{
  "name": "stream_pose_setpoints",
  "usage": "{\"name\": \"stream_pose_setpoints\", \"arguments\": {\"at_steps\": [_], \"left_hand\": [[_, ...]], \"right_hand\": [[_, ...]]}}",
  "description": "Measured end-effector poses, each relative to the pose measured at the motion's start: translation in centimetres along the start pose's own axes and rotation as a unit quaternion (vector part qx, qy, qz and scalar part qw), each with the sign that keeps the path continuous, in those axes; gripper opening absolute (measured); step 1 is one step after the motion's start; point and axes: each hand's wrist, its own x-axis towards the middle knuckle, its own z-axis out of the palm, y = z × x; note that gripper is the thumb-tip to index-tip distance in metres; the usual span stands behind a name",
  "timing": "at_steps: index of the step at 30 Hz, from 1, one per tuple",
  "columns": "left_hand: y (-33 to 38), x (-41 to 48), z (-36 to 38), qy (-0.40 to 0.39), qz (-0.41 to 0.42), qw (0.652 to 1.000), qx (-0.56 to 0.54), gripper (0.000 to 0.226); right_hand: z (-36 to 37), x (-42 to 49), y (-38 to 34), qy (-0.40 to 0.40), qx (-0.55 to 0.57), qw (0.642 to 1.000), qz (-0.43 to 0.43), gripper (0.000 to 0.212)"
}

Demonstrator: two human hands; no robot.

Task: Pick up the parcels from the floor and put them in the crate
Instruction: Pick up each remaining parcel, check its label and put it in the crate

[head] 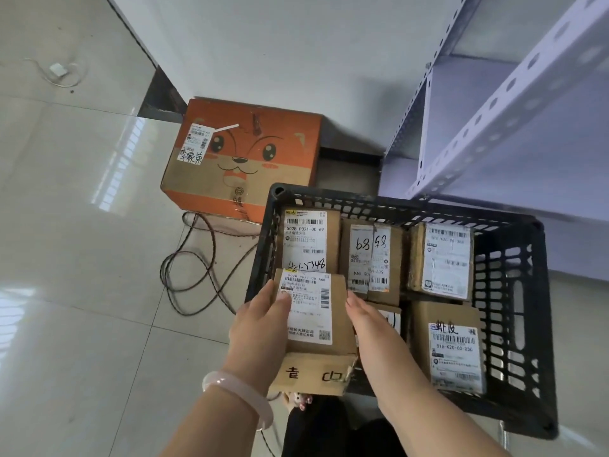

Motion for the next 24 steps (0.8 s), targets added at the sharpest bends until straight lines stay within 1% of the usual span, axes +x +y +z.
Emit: {"name": "stream_pose_setpoints", "arguments": {"at_steps": [1, 2, 4, 9, 16, 19, 22, 24], "left_hand": [[0.3, -0.5, 0.0, 0.001, 0.005, 1.000, -0.006, 0.049], [0.3, -0.7, 0.0, 0.005, 0.007, 1.000, -0.018, 0.047], [0.3, -1.0, -0.2, 0.007, 0.016, 0.999, -0.047, 0.036], [-0.5, -1.3, -0.7, 0.016, 0.038, 0.994, -0.096, 0.034], [-0.3, -3.8, -0.3, 0.050, 0.073, 0.978, -0.190, 0.031], [-0.8, -4.8, 1.8, 0.027, 0.078, 0.975, -0.205, 0.034], [-1.3, -5.5, 4.4, 0.009, 0.099, 0.979, -0.179, 0.040], [-1.5, -5.7, 5.8, -0.008, 0.106, 0.980, -0.166, 0.041]], "right_hand": [[0.0, -0.1, 0.0, -0.003, 0.000, 1.000, -0.004, 0.049], [0.1, -0.2, -0.1, -0.008, -0.003, 1.000, -0.008, 0.049], [0.2, -0.4, -0.2, -0.025, -0.015, 1.000, -0.012, 0.050], [0.4, -1.3, -0.3, -0.053, -0.043, 0.997, -0.039, 0.054], [-0.2, -2.0, 0.4, -0.057, -0.007, 0.994, -0.094, 0.049], [-2.4, -2.1, 0.7, -0.047, 0.015, 0.994, -0.098, 0.040], [-5.0, -2.1, 1.2, -0.037, 0.023, 0.994, -0.101, 0.037], [-6.5, -2.0, 1.7, -0.018, 0.037, 0.995, -0.088, 0.034]]}}
